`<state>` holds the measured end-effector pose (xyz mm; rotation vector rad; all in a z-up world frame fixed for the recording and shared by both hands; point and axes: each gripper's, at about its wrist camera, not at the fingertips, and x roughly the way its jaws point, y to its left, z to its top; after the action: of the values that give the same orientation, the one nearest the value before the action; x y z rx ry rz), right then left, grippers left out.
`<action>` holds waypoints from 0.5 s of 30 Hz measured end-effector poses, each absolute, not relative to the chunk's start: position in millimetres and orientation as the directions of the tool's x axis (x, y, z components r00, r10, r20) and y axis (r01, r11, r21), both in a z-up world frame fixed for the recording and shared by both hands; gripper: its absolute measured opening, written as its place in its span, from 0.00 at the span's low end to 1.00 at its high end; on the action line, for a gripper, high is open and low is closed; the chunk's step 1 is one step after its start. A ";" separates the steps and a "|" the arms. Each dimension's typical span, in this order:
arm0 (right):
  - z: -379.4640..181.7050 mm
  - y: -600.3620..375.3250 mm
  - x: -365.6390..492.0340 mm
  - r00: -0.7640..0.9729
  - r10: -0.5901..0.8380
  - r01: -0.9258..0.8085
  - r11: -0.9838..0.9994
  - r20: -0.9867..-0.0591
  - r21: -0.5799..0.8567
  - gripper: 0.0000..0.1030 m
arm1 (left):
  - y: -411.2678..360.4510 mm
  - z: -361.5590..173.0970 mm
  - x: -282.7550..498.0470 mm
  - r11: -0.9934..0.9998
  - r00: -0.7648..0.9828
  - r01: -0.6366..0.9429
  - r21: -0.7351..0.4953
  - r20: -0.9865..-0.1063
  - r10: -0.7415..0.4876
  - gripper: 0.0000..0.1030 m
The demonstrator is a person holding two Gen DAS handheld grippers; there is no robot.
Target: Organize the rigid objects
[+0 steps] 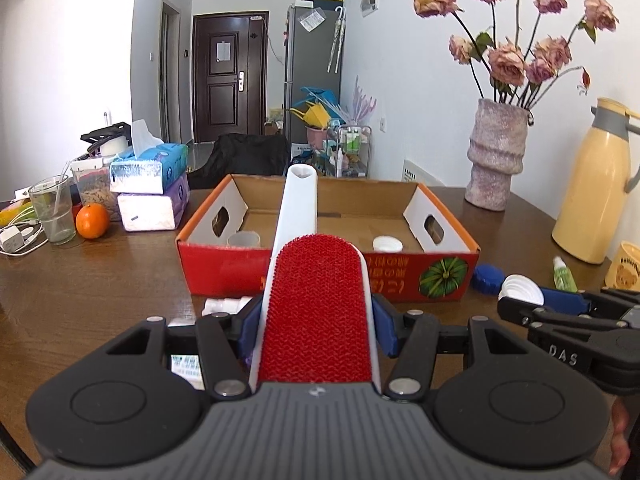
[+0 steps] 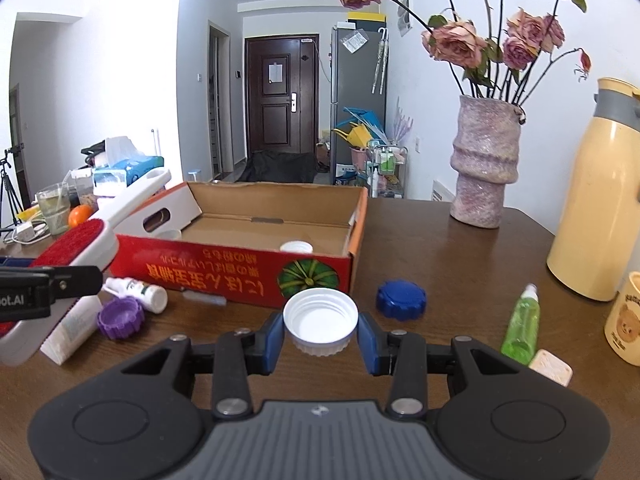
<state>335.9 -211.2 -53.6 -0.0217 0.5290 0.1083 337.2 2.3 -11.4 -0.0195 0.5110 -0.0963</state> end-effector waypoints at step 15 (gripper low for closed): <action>-39.7 -192.8 371.8 0.873 0.126 -0.132 0.991 -0.470 0.021 0.38 | 8.2 1.3 380.2 0.996 0.883 0.041 -0.078 -0.463 -0.073 0.55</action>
<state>371.8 -192.8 -39.7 -0.0124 0.4905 0.1351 380.2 8.2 1.3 -0.0668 0.4841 -0.0594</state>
